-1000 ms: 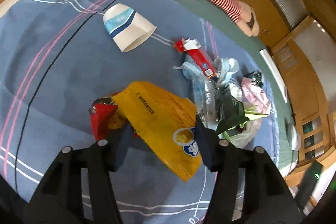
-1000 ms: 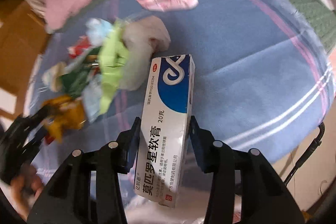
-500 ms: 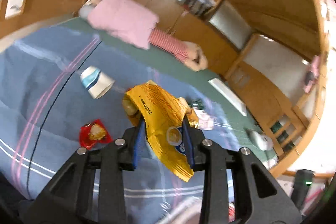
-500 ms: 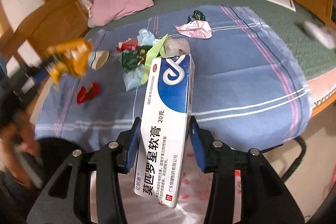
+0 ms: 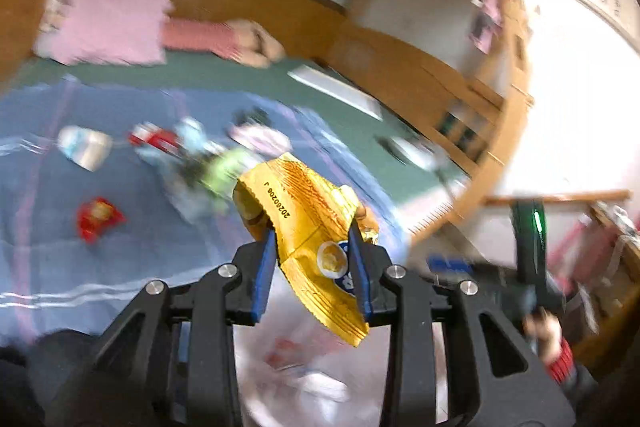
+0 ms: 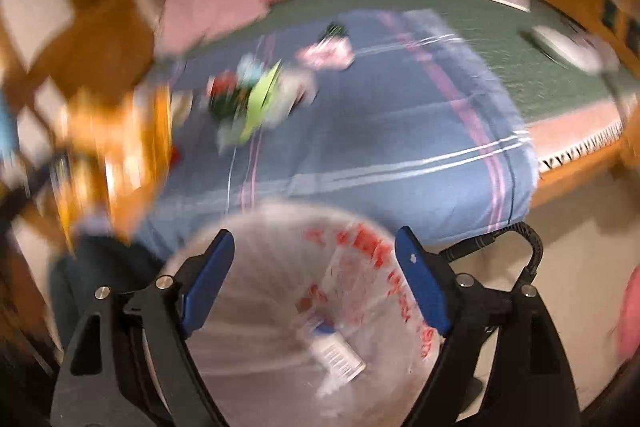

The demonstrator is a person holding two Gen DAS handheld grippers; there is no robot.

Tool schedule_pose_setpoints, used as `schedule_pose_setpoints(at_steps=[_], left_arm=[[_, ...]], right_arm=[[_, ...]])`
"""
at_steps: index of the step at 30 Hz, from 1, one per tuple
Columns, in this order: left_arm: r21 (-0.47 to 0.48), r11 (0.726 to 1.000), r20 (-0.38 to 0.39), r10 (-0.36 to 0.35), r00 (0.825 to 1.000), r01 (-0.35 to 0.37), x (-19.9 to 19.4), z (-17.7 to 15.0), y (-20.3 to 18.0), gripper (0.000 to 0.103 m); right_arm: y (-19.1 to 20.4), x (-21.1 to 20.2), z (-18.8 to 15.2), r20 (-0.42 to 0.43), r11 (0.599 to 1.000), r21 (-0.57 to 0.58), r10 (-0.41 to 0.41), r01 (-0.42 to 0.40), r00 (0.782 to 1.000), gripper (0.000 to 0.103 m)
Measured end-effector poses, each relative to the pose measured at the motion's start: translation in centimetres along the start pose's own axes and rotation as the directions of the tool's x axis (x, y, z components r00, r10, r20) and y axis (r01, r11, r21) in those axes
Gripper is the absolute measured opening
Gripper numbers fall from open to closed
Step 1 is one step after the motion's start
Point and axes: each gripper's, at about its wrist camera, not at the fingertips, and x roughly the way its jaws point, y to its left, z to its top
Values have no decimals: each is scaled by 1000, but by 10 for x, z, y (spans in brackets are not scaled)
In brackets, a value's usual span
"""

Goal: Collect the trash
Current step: 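Drop the medicine box into the bin bag with the right tool while the left tool drops the yellow bag, then grasp the green snack bag with the right tool while the left tool grasps the red snack bag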

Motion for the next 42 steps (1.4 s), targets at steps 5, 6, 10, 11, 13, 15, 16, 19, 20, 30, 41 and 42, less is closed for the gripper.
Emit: schedule_pose_setpoints(at_steps=[5, 6, 10, 11, 13, 15, 16, 19, 20, 30, 41, 42], left_arm=[[125, 989, -185, -58, 981, 82, 34, -27, -27, 39], [143, 985, -224, -63, 973, 97, 40, -34, -30, 46], [199, 975, -294, -41, 955, 103, 56, -46, -39, 92], [208, 975, -280, -15, 960, 76, 55, -46, -38, 92], [204, 979, -240, 53, 969, -4, 53, -41, -28, 92], [136, 983, -183, 146, 972, -122, 51, -28, -1, 93], [97, 977, -157, 206, 966, -192, 50, -20, 13, 94], [-57, 856, -80, 508, 857, -513, 55, 11, 74, 95], [-132, 783, -83, 603, 794, -608, 60, 21, 103, 95], [-309, 621, -409, 597, 690, -720, 135, 28, 254, 85], [-375, 779, -106, 503, 858, -503, 83, 10, 189, 31], [-358, 807, -57, 484, 873, -470, 77, 8, 172, 31]], right_arm=[[-28, -20, 11, 101, 983, 171, 42, -59, 994, 81], [-29, -22, 11, 102, 983, 177, 34, -52, 994, 81], [-30, -21, 11, 101, 985, 174, 7, -25, 995, 81], [-30, -19, 10, 96, 984, 177, 11, -28, 995, 81], [-32, -15, 9, 85, 983, 182, 15, -31, 996, 81], [-32, -11, 7, 71, 982, 186, 18, -31, 997, 81], [-31, -10, 6, 66, 982, 188, 20, -32, 998, 81], [-27, -6, 5, 53, 982, 186, 32, -42, 998, 81], [-25, -5, 5, 52, 982, 182, 33, -42, 998, 81], [-10, 23, 10, 5, 988, 149, 35, -35, 999, 81], [67, 95, 58, -14, 998, 20, 52, -52, 999, 81], [78, 108, 67, -27, 998, 12, 67, -67, 997, 81]])
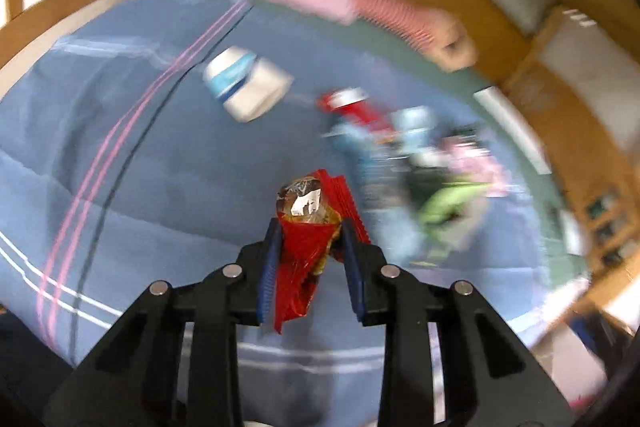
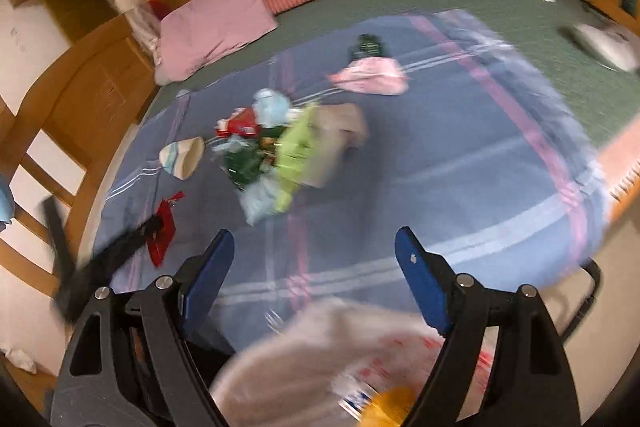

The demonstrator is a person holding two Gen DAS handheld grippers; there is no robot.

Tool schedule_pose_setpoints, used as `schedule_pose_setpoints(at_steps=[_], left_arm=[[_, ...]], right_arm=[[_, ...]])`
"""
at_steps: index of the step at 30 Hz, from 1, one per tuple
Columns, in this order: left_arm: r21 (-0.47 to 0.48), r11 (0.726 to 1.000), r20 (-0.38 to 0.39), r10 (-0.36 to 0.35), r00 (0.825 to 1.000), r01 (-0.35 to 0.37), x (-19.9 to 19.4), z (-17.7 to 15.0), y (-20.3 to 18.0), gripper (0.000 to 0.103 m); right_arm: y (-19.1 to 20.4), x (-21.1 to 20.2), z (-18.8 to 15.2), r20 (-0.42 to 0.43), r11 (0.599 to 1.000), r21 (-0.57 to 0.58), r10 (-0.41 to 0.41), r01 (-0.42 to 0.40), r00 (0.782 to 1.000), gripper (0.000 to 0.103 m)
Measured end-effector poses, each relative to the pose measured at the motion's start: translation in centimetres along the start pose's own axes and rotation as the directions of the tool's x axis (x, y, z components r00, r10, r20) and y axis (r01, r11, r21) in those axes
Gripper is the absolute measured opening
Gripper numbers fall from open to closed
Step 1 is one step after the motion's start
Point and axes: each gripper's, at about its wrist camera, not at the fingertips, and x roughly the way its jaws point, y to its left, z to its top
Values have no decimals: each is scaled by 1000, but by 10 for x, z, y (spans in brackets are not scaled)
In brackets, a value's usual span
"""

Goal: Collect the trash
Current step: 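Grasp the green snack bag with the right tool while the left tool grasps the red snack bag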

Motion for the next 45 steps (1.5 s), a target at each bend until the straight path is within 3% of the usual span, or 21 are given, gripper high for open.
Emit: schedule_pose_setpoints(at_steps=[2, 4, 6, 9, 12, 13, 14, 16, 21, 23, 25, 27, 28, 30, 31, 33, 34, 35, 38, 40, 45], left_arm=[[65, 998, 46, -14, 999, 11, -17, -16, -18, 31], [85, 996, 39, -7, 999, 3, -21, -27, -23, 31], [53, 999, 9, 9, 1000, -10, -9, -28, -25, 31], [-21, 1000, -7, 21, 1000, -21, -3, -25, -12, 31], [23, 999, 6, 33, 999, -33, -2, -28, -17, 31], [41, 999, 12, 34, 999, -34, -1, -28, -20, 31], [44, 998, 11, 34, 999, -34, -4, -29, -21, 31], [31, 999, 1, 33, 999, -33, -2, -29, -19, 31], [2, 1000, -23, 29, 999, -29, 4, -29, -13, 32], [-2, 1000, -28, 29, 999, -29, 5, -29, -13, 32], [-7, 1000, -33, 30, 999, -30, 7, -28, -12, 32], [-1, 999, -37, 38, 999, -38, 9, -29, -13, 32], [6, 999, -38, 44, 998, -43, 10, -29, -14, 32], [12, 999, -38, 50, 998, -50, 11, -29, -15, 32], [13, 999, -39, 52, 998, -52, 10, -30, -15, 33], [11, 998, -40, 55, 998, -54, 11, -29, -15, 33], [10, 998, -40, 55, 998, -55, 12, -29, -14, 33], [12, 998, -41, 56, 998, -55, 12, -29, -15, 33], [23, 998, -51, 59, 997, -58, 15, -30, -17, 33], [21, 998, -50, 58, 997, -57, 15, -30, -16, 33], [17, 998, -51, 58, 997, -57, 15, -29, -15, 33]], right_arm=[[22, 26, 17, -11, 1000, -26, 6, -7, 1000, 81], [46, 55, 36, -25, 999, -51, 2, -4, 1000, 81], [66, 85, 50, -68, 998, -55, 8, -12, 998, 81], [85, 137, 65, -150, 999, -31, -45, 41, 988, 81], [90, 169, 64, -206, 996, -35, -91, 86, 974, 80], [91, 175, 63, -211, 994, -47, -110, 102, 971, 59], [92, 175, 60, -211, 992, -60, -121, 110, 970, 26], [87, 169, 55, -221, 994, -62, -98, 87, 970, 16], [73, 106, 40, -170, 987, -160, 5, -32, 986, 15], [62, 83, 35, -153, 981, -191, 5, -34, 988, 15], [51, 62, 31, -124, 962, -271, -66, 30, 990, 15], [44, 58, 21, -90, 887, -423, -243, 184, 966, 15], [40, 62, 16, -97, 865, -455, -285, 213, 953, 15], [24, 77, 7, -213, 873, -457, -292, 169, 933, 15], [18, 81, 5, -254, 884, -447, -275, 139, 928, 22], [11, 81, 2, -272, 902, -422, -218, 87, 937, 52], [7, 75, 3, -245, 917, -392, -185, 78, 952, 77], [1, 69, 7, -210, 939, -337, -143, 66, 967, 83], [-22, 69, 19, -213, 993, -116, -15, -10, 977, 83], [-33, 77, 25, -218, 1000, -7, -20, 19, 976, 83], [-44, 101, 20, -250, 990, 137, -10, 45, 968, 83]])
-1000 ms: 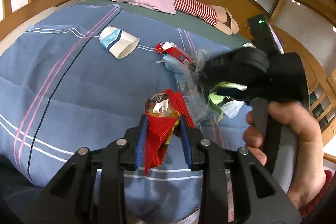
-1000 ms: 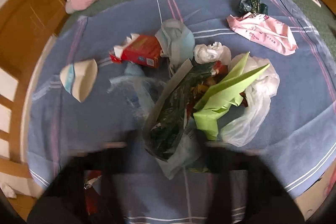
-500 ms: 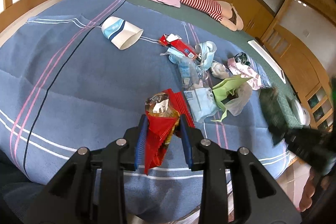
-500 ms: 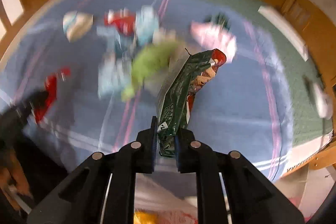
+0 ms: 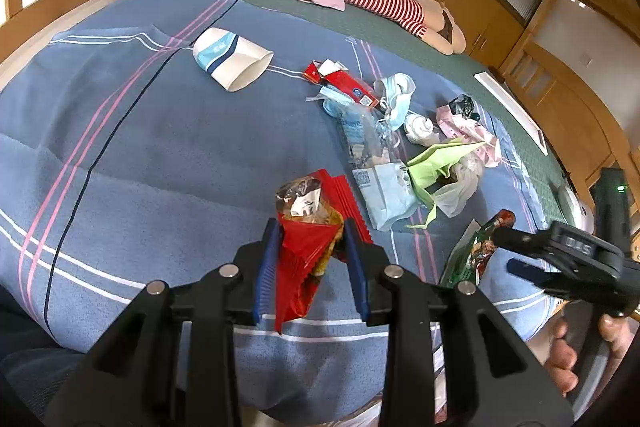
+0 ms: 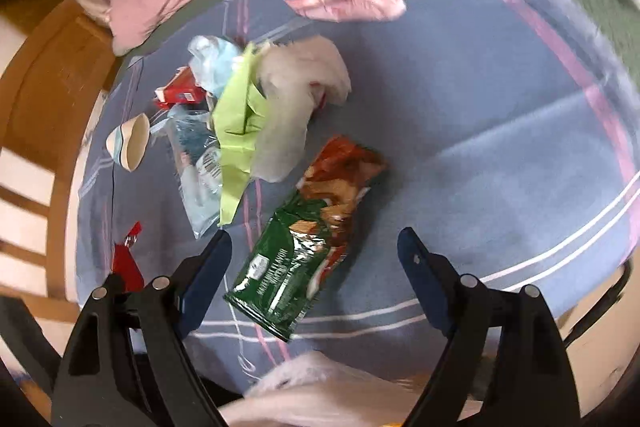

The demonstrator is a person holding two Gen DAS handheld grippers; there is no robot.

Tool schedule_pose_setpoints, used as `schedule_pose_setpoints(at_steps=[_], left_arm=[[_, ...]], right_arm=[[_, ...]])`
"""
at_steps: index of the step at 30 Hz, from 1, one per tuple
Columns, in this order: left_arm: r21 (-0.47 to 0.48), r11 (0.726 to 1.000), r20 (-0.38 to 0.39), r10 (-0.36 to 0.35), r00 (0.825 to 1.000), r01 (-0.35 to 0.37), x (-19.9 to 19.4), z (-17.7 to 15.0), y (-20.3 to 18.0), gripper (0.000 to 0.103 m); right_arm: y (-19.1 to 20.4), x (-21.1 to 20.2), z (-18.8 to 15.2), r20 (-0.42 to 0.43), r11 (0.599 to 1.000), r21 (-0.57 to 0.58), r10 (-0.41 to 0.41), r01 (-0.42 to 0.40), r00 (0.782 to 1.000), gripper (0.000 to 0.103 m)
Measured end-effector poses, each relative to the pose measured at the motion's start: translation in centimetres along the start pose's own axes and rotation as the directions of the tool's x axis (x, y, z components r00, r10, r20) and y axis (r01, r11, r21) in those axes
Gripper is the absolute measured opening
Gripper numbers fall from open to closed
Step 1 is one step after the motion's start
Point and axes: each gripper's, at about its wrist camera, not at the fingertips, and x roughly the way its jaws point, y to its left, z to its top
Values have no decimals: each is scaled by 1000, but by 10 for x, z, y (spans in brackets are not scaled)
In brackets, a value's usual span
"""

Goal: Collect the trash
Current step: 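Grasp the green snack bag with the right tool while the left tool grasps the red snack bag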

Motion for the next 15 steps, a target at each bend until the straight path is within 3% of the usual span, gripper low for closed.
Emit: schedule_pose_setpoints(at_steps=[3, 5, 7, 8, 11, 15], left_arm=[[3, 1000, -3, 0, 1000, 0, 1, 0, 0, 33], [2, 1000, -2, -1, 1000, 1, 1, 0, 0, 33], [7, 1000, 0, -1, 1000, 1, 1, -1, 0, 33], [9, 1000, 2, -1, 1000, 1, 1, -1, -1, 33], [21, 1000, 10, -2, 1000, 1, -1, -1, -3, 33], [43, 999, 19, -1, 1000, 0, -3, -2, -7, 33]], right_arm=[[7, 13, -3, -11, 1000, 18, 4, -4, 1000, 81], [17, 22, -6, -25, 1000, -5, -17, 17, 1000, 70], [28, 32, -8, -47, 998, -50, -39, 37, 998, 40], [30, 36, -9, -53, 997, -66, -44, 41, 998, 31], [41, 33, -16, -28, 991, -120, -69, 65, 997, 23], [50, 12, -26, 40, 977, -197, -77, 84, 996, 22]])
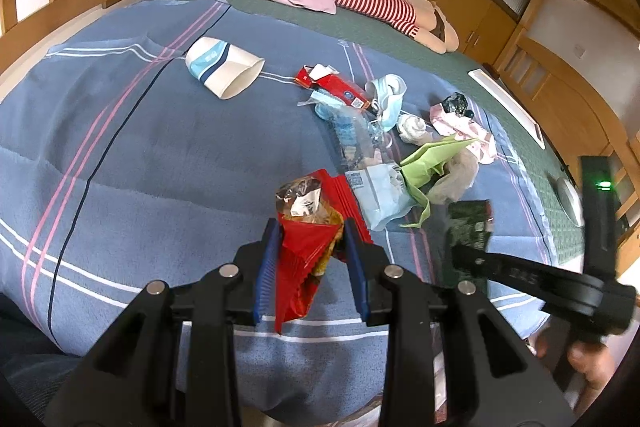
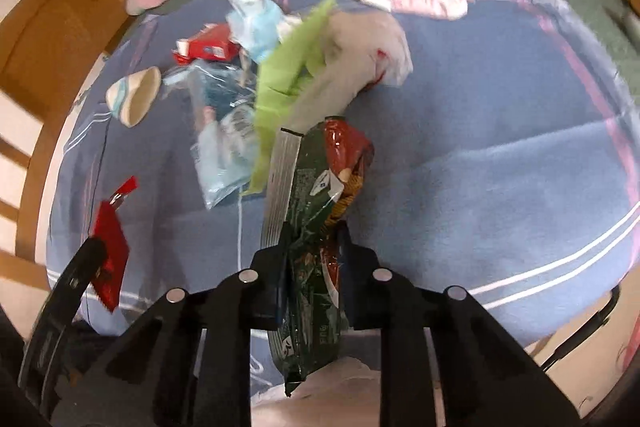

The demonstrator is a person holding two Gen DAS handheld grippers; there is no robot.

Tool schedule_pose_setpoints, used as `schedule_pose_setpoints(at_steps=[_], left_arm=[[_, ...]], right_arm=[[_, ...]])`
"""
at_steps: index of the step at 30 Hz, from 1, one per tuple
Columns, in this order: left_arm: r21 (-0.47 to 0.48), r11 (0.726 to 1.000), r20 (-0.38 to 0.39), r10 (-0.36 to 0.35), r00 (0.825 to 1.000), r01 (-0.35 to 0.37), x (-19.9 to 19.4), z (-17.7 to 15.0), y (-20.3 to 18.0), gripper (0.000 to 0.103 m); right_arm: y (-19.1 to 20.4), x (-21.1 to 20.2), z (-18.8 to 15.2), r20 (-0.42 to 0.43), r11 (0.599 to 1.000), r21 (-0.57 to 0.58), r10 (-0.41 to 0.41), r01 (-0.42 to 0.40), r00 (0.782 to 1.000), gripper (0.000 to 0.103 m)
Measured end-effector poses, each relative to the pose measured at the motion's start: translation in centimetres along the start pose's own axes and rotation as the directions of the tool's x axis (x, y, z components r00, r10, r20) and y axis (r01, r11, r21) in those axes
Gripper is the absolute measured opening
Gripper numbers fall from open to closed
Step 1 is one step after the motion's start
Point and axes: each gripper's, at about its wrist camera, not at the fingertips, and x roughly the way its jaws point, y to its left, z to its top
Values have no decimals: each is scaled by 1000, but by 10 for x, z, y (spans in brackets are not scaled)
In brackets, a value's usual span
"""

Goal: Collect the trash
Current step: 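Grasp the green snack bag with the right tool while the left tool grasps the red snack bag, then release the green bag into the bin bag with the right tool while the left tool releases the red bag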

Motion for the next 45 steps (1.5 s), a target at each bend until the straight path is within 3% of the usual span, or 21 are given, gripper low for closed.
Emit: schedule_pose_setpoints(at_steps=[9, 14, 16, 19, 21, 25, 30, 37, 39, 41, 42, 43, 45], left_arm=[[17, 1000, 8, 2, 1000, -3, -2, 0, -4, 33], [54, 999, 48, 3, 999, -6, -10, -1, -10, 33], [79, 997, 84, -24, 996, 18, -19, -2, -14, 32], [122, 988, 184, -118, 976, 97, -51, -2, -18, 31], [159, 983, 209, -129, 969, 97, -75, -5, -24, 31], [211, 961, 160, -216, 963, 181, -113, -10, -37, 31], [325, 907, 111, -317, 942, 266, -162, -25, -62, 31], [383, 876, 60, -341, 938, 293, -192, -46, -77, 32], [399, 871, 60, -336, 940, 285, -199, -48, -79, 32], [403, 869, 57, -338, 939, 288, -204, -49, -81, 32], [407, 866, 54, -339, 939, 290, -205, -49, -82, 32], [412, 863, 47, -340, 939, 292, -205, -50, -84, 32], [418, 854, 22, -349, 937, 308, -203, -52, -88, 32]], right_arm=[[-9, -43, -15, 140, 1000, -29, 2, 2, 990, 22], [-15, -76, -22, 231, 996, -3, 84, -86, 969, 22], [-17, -94, -26, 252, 992, -5, 123, -125, 960, 22], [-22, -127, -41, 272, 985, -35, 173, -169, 947, 22], [-27, -150, -55, 282, 987, -72, 155, -141, 947, 22], [-36, -179, -83, 301, 994, -92, 77, -51, 951, 22], [-41, -202, -103, 303, 993, -119, 29, 8, 953, 22], [-27, -200, -130, 243, 976, -213, 0, 54, 970, 22], [-23, -199, -136, 215, 969, -242, 2, 52, 977, 27], [-20, -203, -141, 210, 957, -281, -16, 76, 978, 46], [-20, -207, -142, 229, 954, -282, -33, 99, 973, 70], [-22, -216, -144, 272, 954, -270, -57, 133, 961, 83], [-30, -233, -143, 320, 963, -238, -48, 130, 946, 84]])
